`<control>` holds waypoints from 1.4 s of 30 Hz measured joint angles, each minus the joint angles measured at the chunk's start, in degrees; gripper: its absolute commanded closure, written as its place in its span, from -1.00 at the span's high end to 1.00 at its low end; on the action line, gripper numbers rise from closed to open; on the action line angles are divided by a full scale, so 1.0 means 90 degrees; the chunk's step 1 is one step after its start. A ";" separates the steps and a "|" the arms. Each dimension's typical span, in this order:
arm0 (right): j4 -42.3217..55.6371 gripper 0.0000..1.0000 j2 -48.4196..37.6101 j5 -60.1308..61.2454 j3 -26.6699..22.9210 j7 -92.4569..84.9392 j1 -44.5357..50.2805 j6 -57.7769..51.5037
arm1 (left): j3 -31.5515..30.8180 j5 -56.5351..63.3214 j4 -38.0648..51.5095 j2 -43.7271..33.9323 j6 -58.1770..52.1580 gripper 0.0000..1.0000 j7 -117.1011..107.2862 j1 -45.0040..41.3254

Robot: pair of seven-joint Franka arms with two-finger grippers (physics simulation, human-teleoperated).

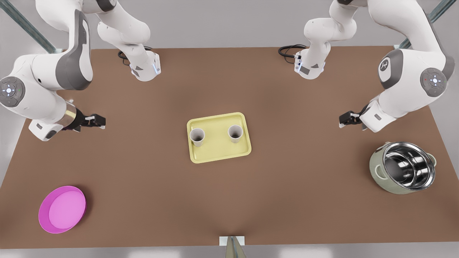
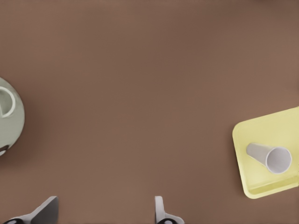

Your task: Use the left arm to pick up the white IKEA cup from the tray and place it on the middle-left position; use the right arm to pick up the white IKEA cup from the tray and place it on the middle-right position

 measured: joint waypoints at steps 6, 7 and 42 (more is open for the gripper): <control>0.0081 1.00 0.0113 -0.0011 -0.0026 -0.0198 -0.0148 0.0315 | -0.0220 0.0018 -0.0249 -0.0081 0.0149 1.00 -0.0114 0.0062; 0.0082 1.00 0.0127 -0.0005 -0.0017 -0.0227 -0.0152 0.0345 | -0.0226 0.0021 -0.0256 -0.0103 0.0151 1.00 -0.0135 0.0063; -0.3465 1.00 0.0668 0.0458 0.0453 0.2028 0.2951 0.4547 | -0.0231 -0.0845 -0.1386 -0.0188 -0.0693 1.00 -0.0297 0.0159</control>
